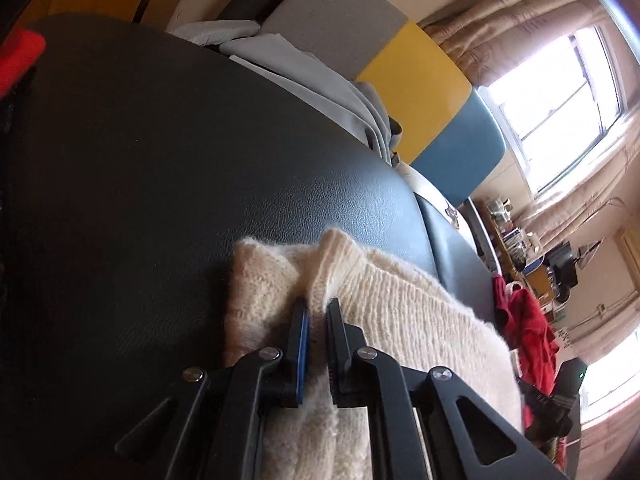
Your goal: Fold clothes
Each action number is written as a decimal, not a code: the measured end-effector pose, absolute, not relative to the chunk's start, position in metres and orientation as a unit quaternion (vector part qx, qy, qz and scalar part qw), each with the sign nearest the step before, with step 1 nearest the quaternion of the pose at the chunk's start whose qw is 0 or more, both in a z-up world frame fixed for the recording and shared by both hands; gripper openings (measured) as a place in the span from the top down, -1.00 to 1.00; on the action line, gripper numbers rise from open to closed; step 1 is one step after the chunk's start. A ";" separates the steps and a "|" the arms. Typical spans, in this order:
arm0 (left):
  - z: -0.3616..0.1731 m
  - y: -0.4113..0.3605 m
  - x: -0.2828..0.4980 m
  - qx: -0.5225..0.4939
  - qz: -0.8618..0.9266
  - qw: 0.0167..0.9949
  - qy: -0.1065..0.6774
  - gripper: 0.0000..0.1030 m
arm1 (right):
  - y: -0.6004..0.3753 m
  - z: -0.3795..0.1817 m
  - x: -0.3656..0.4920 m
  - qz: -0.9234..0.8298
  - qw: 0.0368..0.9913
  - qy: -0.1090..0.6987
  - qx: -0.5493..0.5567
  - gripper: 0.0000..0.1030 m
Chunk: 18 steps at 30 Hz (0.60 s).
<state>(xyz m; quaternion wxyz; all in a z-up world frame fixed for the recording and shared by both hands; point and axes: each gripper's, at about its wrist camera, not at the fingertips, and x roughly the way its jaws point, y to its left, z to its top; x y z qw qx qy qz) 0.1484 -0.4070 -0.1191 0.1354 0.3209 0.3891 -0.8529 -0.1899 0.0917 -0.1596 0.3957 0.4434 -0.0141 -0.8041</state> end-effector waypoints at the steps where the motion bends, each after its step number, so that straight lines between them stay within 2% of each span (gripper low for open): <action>1: -0.119 -0.403 0.152 0.322 -0.855 0.137 0.383 0.84 | 0.093 -0.160 -0.189 -0.803 0.399 -0.014 0.442 0.84; 7: -0.111 -0.392 0.177 0.331 -0.853 0.150 0.375 0.79 | 0.119 -0.169 -0.199 -0.751 0.439 -0.127 0.477 0.66; 8: -0.108 -0.394 0.180 0.333 -0.851 0.154 0.377 0.72 | 0.128 -0.165 -0.198 -0.736 0.448 -0.149 0.485 0.50; 10: -0.094 -0.395 0.187 0.325 -0.852 0.183 0.367 0.52 | 0.150 -0.152 -0.189 -0.720 0.469 -0.183 0.478 0.01; 11: -0.087 -0.395 0.191 0.321 -0.853 0.198 0.361 0.37 | 0.161 -0.148 -0.183 -0.707 0.485 -0.193 0.477 -0.47; 12: -0.080 -0.394 0.194 0.316 -0.853 0.211 0.357 0.31 | 0.173 -0.144 -0.178 -0.693 0.502 -0.201 0.476 -0.88; 13: -0.072 -0.389 0.197 0.303 -0.856 0.215 0.359 0.30 | 0.182 -0.143 -0.168 -0.680 0.517 -0.197 0.481 -1.00; 15: -0.053 -0.370 0.197 0.279 -0.871 0.200 0.352 0.26 | 0.199 -0.142 -0.149 -0.655 0.544 -0.186 0.491 -1.00; 18: -0.040 -0.315 0.169 0.289 -0.900 0.108 0.308 0.24 | 0.214 -0.150 -0.116 -0.623 0.576 -0.155 0.507 -1.00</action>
